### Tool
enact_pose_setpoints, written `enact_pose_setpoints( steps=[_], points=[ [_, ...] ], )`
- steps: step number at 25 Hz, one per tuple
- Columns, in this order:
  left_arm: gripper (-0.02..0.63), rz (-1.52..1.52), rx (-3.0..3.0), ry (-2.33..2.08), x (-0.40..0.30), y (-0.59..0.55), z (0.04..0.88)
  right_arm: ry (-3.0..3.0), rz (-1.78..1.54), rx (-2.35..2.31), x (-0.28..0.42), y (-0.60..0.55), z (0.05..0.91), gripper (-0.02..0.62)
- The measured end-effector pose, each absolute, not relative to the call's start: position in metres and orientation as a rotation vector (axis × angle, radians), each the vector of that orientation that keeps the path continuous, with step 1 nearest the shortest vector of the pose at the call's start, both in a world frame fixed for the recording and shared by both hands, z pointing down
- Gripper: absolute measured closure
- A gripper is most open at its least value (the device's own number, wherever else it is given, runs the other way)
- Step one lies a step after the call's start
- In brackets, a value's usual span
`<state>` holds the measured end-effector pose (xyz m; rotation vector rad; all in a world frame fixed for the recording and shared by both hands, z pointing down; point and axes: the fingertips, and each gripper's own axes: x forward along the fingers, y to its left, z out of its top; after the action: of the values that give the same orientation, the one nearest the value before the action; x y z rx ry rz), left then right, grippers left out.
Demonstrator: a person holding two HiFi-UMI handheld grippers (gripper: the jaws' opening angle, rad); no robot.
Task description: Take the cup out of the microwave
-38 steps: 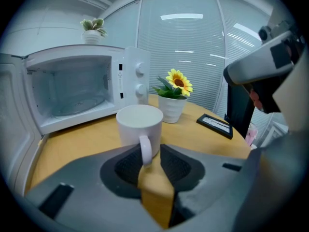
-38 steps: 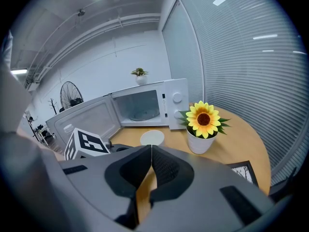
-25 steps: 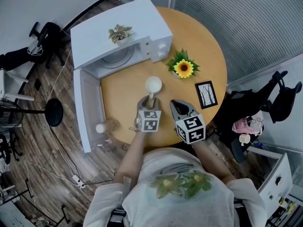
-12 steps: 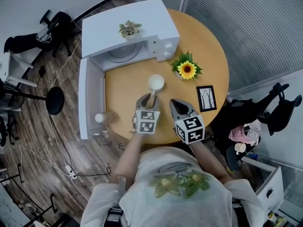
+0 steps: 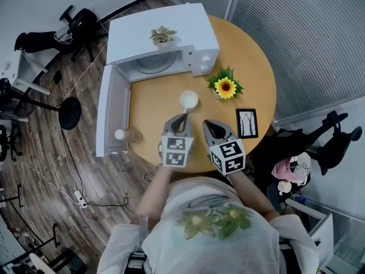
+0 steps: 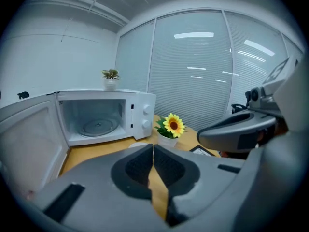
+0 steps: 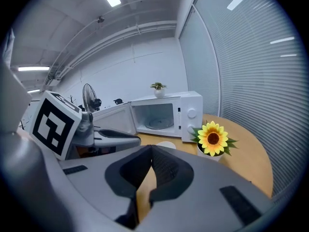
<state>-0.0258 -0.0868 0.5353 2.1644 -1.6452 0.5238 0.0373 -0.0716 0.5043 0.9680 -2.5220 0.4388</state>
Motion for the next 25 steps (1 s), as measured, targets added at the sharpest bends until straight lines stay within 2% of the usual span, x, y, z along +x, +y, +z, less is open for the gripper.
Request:
enact_pose_setpoints(
  steps=[25],
  points=[
    [0.602,0.380,2.129,-1.654,-0.017,-0.053,0.466,-2.613,0.396,0.815,0.039,-0.057,0.461,0.578]
  ],
)
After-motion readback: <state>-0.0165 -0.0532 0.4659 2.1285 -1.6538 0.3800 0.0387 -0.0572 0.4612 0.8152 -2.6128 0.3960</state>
